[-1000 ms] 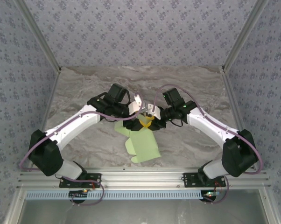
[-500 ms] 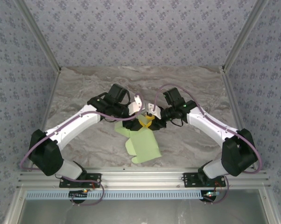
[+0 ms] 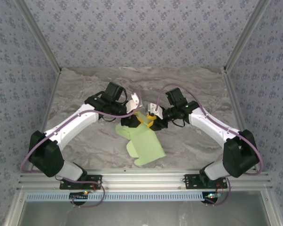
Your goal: Fold the paper box
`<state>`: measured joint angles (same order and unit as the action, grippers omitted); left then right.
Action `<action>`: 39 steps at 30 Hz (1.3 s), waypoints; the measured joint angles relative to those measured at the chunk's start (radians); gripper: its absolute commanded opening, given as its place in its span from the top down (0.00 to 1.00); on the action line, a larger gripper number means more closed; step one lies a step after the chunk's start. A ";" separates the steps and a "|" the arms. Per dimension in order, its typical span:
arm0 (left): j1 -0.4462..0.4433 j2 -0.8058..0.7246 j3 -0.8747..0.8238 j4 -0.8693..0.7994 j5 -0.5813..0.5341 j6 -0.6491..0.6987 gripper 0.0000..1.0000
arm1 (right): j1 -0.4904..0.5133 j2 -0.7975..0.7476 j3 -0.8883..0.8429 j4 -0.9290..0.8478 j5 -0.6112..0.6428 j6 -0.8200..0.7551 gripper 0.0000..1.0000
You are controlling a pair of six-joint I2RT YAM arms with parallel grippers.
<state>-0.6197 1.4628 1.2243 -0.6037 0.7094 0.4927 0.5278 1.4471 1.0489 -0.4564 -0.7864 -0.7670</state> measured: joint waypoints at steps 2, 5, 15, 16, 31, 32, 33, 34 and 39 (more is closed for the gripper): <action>0.000 0.000 0.000 -0.003 0.014 -0.007 0.17 | 0.000 0.003 0.000 0.003 -0.003 0.000 0.63; -0.002 0.000 0.002 -0.002 0.032 -0.008 0.01 | 0.000 0.006 0.000 0.003 -0.004 0.000 0.63; -0.016 0.000 0.002 0.001 0.059 0.001 0.01 | 0.000 0.010 0.000 0.003 -0.014 0.000 0.63; -0.016 0.000 0.002 0.000 0.062 0.008 0.05 | 0.001 0.010 0.000 0.003 -0.014 0.000 0.63; -0.010 0.012 0.012 -0.004 0.034 0.046 0.54 | 0.011 0.014 0.001 -0.009 -0.029 0.001 0.63; -0.010 0.012 0.012 -0.003 0.034 0.046 0.53 | 0.011 0.015 0.001 -0.008 -0.029 0.001 0.61; -0.010 0.012 0.012 -0.003 0.033 0.045 0.53 | 0.011 0.015 0.001 -0.008 -0.029 0.002 0.57; -0.010 0.012 0.012 -0.004 0.032 0.045 0.53 | 0.011 0.016 0.001 -0.008 -0.029 0.004 0.54; -0.010 0.013 0.013 0.003 0.023 0.027 0.53 | 0.002 0.016 0.001 0.022 -0.029 0.046 0.46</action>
<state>-0.6292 1.4757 1.2373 -0.6006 0.7322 0.5201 0.5297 1.4631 1.0496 -0.4347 -0.8154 -0.7212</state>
